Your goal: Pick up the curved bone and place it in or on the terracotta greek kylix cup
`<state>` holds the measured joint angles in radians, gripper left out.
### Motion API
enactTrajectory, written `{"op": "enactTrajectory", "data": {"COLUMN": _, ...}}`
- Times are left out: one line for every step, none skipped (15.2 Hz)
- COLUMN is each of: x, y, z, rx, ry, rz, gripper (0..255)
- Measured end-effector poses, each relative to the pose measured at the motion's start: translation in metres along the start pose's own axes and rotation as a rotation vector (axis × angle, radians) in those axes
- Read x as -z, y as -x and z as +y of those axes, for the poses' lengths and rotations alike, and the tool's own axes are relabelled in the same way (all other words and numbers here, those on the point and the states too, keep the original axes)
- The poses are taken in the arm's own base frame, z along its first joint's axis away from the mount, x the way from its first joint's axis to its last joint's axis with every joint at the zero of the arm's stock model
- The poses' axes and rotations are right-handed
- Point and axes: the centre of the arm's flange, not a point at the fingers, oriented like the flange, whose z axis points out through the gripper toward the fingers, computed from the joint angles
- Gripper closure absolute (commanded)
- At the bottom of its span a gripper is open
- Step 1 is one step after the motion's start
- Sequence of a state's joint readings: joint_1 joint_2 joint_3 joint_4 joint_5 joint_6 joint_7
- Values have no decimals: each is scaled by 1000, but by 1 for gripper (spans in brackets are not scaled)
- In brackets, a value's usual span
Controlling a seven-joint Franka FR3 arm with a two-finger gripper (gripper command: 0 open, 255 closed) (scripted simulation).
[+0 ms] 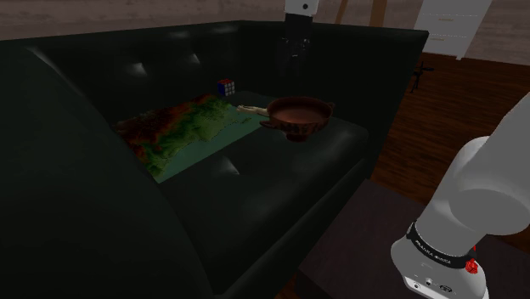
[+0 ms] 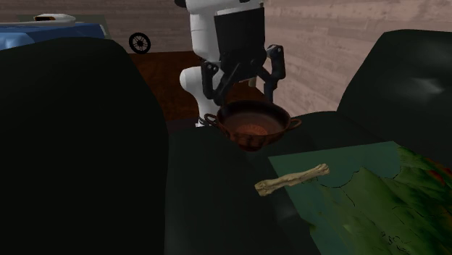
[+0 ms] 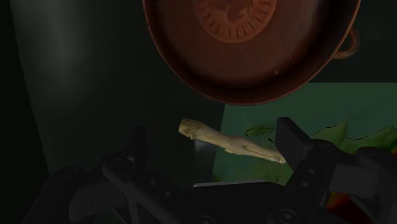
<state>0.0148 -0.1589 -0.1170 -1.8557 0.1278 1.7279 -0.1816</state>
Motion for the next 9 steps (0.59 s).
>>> {"op": "enactTrajectory", "data": {"x": 1, "y": -12, "z": 2, "rx": -3, "ry": 2, "rz": 7, "gripper": 0}}
{"op": "enactTrajectory", "data": {"x": 4, "y": -26, "z": 6, "rx": -5, "ry": 4, "rz": 13, "gripper": 0}}
{"op": "enactTrajectory", "data": {"x": 6, "y": -37, "z": 10, "rx": -8, "ry": 6, "rz": 20, "gripper": 0}}
{"op": "enactTrajectory", "data": {"x": 8, "y": -49, "z": 12, "rx": -10, "ry": 8, "rz": 26, "gripper": 0}}
{"op": "enactTrajectory", "data": {"x": 9, "y": -60, "z": 15, "rx": -12, "ry": 9, "rz": 32, "gripper": 0}}
{"op": "enactTrajectory", "data": {"x": 8, "y": -64, "z": 17, "rx": -13, "ry": 11, "rz": 34, "gripper": 0}}
{"op": "enactTrajectory", "data": {"x": 4, "y": -65, "z": 18, "rx": -14, "ry": 11, "rz": 36, "gripper": 0}}
{"op": "enactTrajectory", "data": {"x": 0, "y": -68, "z": 19, "rx": -14, "ry": 11, "rz": 37, "gripper": 0}}
{"op": "enactTrajectory", "data": {"x": -6, "y": -68, "z": 19, "rx": -14, "ry": 11, "rz": 37, "gripper": 0}}
